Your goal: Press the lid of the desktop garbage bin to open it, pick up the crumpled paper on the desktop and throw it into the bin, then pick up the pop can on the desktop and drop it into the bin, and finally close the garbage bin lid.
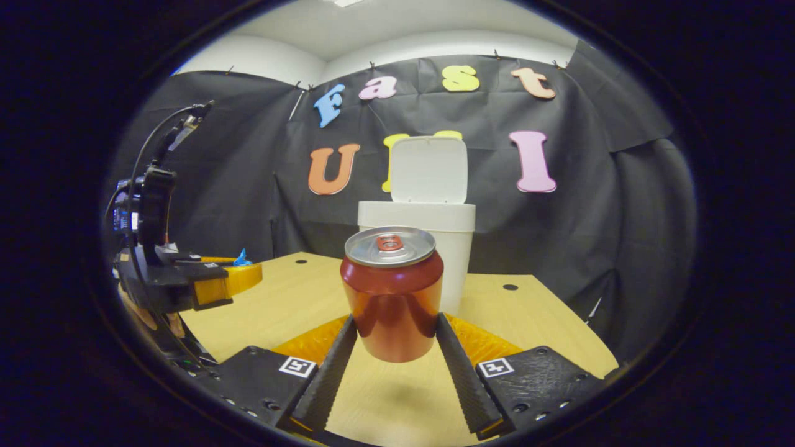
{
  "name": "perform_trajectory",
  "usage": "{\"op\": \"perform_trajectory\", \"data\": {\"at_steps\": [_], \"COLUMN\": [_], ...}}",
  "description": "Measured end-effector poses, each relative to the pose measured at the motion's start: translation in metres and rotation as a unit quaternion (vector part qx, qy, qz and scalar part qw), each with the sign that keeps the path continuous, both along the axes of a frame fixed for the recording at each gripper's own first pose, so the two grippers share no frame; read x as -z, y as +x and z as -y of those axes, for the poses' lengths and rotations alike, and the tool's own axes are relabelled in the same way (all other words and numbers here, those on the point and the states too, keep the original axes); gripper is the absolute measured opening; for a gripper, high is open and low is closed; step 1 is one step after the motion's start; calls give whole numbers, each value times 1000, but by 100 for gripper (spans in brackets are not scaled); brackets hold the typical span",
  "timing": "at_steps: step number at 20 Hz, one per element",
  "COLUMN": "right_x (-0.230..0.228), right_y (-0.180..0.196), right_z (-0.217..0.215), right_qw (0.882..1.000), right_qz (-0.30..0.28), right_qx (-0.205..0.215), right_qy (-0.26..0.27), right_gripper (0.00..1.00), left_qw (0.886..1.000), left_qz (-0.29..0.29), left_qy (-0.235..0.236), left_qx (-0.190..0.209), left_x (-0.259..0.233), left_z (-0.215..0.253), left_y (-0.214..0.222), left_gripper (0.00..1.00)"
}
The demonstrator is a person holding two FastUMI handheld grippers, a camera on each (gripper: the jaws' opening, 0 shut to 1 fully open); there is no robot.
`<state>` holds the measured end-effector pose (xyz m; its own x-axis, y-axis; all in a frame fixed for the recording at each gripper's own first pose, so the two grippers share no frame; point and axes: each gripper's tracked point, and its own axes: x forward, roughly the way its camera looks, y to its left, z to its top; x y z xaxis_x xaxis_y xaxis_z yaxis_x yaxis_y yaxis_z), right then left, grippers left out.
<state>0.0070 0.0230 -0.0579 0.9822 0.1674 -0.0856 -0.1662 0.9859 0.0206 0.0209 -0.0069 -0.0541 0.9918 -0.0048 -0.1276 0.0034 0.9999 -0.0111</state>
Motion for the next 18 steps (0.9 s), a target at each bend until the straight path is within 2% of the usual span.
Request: {"op": "perform_trajectory", "data": {"at_steps": [4, 8, 11, 18], "right_x": [4, -1, 0, -4], "right_y": [-6, -18, -27, -38], "right_z": [10, 33, 44, 65], "right_qw": [1000, 1000, 1000, 999], "right_qz": [-7, 5, 11, 26], "right_qx": [-28, -13, -6, 8], "right_qy": [12, 11, 13, 21], "right_gripper": [80, 80, 79, 79], "left_qw": [1000, 1000, 999, 998], "left_qz": [10, 22, 31, 51], "left_qy": [0, 7, 15, 24], "left_qx": [-10, -6, 12, 27], "left_x": [-35, -67, -86, -127], "left_z": [17, 43, 65, 106], "left_y": [17, 37, 54, 112], "left_gripper": [43, 43, 43, 43]}}
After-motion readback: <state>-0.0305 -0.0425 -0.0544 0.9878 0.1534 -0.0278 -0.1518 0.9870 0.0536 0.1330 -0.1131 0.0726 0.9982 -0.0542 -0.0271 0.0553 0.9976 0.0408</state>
